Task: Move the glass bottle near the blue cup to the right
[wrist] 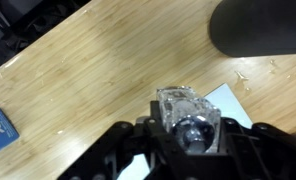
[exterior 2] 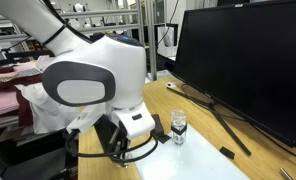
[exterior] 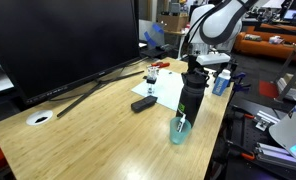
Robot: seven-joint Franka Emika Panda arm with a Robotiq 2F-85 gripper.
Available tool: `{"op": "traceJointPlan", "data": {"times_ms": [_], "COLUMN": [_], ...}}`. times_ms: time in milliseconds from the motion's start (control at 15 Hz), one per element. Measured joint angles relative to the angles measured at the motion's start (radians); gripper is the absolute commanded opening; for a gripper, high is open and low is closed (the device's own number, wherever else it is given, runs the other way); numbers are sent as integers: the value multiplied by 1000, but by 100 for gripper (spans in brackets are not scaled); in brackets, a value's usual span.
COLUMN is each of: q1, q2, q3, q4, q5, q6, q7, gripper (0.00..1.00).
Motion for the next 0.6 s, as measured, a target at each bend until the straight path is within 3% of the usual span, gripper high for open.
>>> {"op": "traceJointPlan", "data": {"times_ms": [67,133,600], "q1": [0,0,2], "q2": [0,0,81], "q3": [0,-1,-7], "q4": [-1,-1,-36], "q5": [0,0,1], "q6": [4,5,19], "q7": [-1,-2,-18], "gripper": [43,18,18]}}
